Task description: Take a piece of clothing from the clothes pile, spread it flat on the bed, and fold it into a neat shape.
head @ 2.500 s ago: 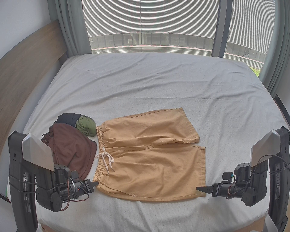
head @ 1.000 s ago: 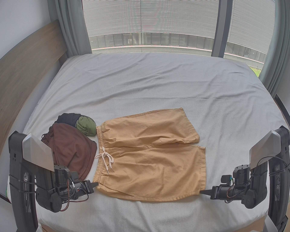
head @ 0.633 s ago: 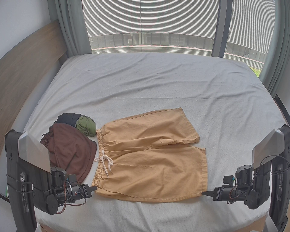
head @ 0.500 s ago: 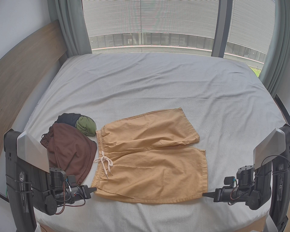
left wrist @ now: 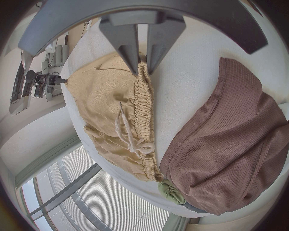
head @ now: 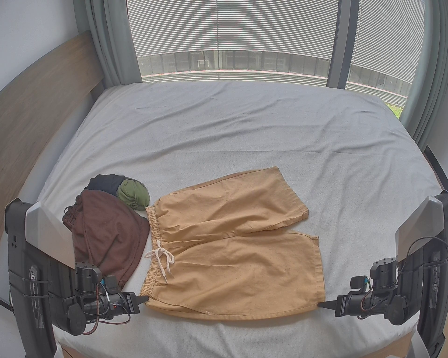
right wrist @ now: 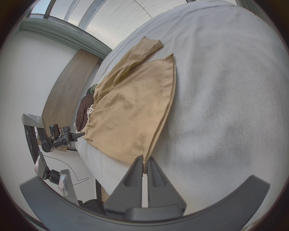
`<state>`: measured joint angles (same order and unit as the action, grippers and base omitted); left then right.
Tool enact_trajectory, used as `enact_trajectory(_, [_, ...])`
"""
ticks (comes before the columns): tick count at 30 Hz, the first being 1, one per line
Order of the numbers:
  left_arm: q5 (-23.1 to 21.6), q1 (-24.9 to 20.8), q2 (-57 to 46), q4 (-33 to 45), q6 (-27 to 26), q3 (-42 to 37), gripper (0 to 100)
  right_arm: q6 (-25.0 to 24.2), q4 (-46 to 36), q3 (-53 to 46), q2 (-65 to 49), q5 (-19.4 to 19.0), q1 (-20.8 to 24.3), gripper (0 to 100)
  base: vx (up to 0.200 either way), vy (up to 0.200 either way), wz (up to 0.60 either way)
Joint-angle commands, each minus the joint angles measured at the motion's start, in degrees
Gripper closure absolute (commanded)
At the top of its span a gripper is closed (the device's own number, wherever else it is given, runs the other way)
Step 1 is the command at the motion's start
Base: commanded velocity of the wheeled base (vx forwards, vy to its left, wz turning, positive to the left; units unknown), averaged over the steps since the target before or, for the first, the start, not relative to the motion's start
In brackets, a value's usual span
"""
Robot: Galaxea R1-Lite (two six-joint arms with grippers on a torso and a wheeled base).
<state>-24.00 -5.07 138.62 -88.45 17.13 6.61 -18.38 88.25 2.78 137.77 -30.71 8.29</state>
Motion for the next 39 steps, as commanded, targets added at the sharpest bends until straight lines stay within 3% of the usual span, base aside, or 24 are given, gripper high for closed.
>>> enact_trajectory(1, [-0.17, 0.06, -0.19, -0.23, 0.1, 1.04, 100, -0.07, 0.08, 1.88, -0.92, -0.05, -0.64, 100, 0.0, 0.0, 0.0])
enact_trajectory(7, [-0.34, -0.29, -1.42, -0.31, 0.54, 3.32, 100, -0.51, 0.08, 4.25, -4.35, -0.05, -0.73, 100, 0.0, 0.0, 0.0])
enact_trajectory(18, [-0.08, -3.72, -9.33, -0.31, 13.28, 5.87, 100, -3.24, -0.01, 10.14, -11.29, 0.03, -0.73, 100, 0.0, 0.0, 0.0])
enact_trajectory(30, [1.42, -4.33, -11.44, -0.31, 17.59, 8.51, 100, -5.52, -0.62, 19.28, -13.84, 1.7, -0.64, 100, 0.0, 0.0, 0.0])
enact_trajectory(39, [3.26, -4.25, -11.27, -0.31, 19.52, 10.36, 100, -5.7, -9.94, 27.54, -16.74, 1.79, -0.99, 100, 0.0, 0.0, 0.0])
